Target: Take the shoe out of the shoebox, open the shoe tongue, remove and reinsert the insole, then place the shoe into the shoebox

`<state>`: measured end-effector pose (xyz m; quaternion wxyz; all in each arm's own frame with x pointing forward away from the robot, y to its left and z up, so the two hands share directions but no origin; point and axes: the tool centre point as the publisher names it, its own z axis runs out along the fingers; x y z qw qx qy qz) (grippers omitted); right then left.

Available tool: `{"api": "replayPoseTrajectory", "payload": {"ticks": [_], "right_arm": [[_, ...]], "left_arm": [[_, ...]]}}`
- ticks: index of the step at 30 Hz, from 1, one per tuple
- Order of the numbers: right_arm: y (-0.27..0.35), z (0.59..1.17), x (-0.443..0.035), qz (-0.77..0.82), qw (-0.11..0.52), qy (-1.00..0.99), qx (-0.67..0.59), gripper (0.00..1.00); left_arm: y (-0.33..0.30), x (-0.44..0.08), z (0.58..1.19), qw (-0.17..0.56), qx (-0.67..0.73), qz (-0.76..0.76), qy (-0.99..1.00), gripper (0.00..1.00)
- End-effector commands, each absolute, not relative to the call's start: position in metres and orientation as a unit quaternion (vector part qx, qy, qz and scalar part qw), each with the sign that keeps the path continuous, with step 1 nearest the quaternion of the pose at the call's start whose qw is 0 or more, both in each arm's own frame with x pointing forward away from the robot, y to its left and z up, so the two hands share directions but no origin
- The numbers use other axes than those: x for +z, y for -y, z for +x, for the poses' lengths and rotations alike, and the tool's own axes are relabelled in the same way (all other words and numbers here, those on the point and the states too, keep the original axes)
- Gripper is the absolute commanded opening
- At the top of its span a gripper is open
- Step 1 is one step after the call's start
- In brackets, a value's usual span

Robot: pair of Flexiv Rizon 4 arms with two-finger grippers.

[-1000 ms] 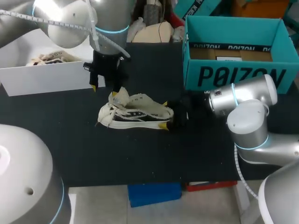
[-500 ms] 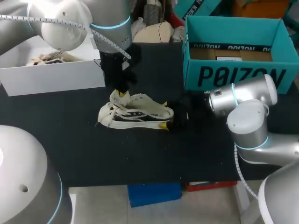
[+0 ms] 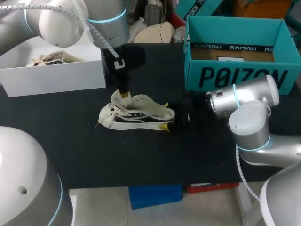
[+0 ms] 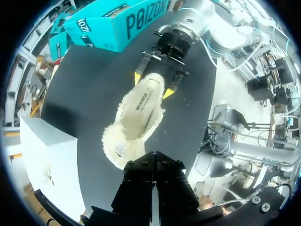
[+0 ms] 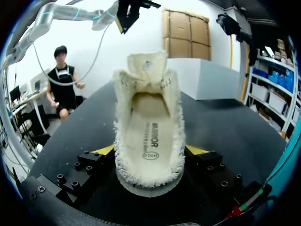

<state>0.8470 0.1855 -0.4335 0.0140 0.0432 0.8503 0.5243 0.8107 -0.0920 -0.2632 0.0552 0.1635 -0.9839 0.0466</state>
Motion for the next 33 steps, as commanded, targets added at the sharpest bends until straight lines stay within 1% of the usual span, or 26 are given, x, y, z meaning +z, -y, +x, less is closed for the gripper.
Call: {"api": "replayPoseTrajectory", "payload": {"ticks": [1, 2, 3, 4, 5, 7, 9, 17, 23, 33], "right_arm": [[-0.185, 0.847, -0.434, 0.043, 0.013, -0.851, 0.524, 0.00], [-0.185, 0.847, -0.434, 0.043, 0.013, -0.851, 0.524, 0.00], [-0.185, 0.847, -0.434, 0.043, 0.013, -0.851, 0.524, 0.00], [-0.185, 0.847, -0.434, 0.043, 0.013, -0.851, 0.524, 0.00], [-0.185, 0.847, -0.434, 0.043, 0.013, -0.851, 0.524, 0.00], [-0.185, 0.847, -0.434, 0.043, 0.013, -0.851, 0.524, 0.00], [-0.185, 0.847, -0.434, 0.043, 0.013, -0.851, 0.524, 0.00], [-0.185, 0.847, -0.434, 0.043, 0.013, -0.851, 0.524, 0.00], [-0.185, 0.847, -0.434, 0.043, 0.013, -0.851, 0.524, 0.00], [-0.185, 0.847, -0.434, 0.043, 0.013, -0.851, 0.524, 0.00]], "left_arm": [[0.088, -0.266, 0.814, 0.087, 0.072, -0.016, 0.994, 0.00], [0.092, -0.265, 0.812, 0.099, 0.092, -0.057, 0.989, 0.00], [0.094, -0.265, 0.813, 0.100, 0.089, -0.062, 0.989, 0.00], [0.097, -0.266, 0.815, 0.079, 0.065, -0.081, 0.991, 0.00], [0.101, -0.267, 0.815, 0.078, 0.069, -0.107, 0.989, 0.00], [0.107, -0.268, 0.821, 0.090, 0.075, -0.116, 0.986, 0.00], [0.114, -0.269, 0.825, 0.081, 0.074, -0.133, 0.985, 0.00], [0.135, -0.285, 0.851, 0.092, 0.062, -0.127, 0.986, 0.00], [0.141, -0.304, 0.868, 0.113, 0.055, -0.087, 0.988, 0.00], [0.149, -0.334, 0.870, 0.143, 0.065, -0.066, 0.985, 0.00]]}}
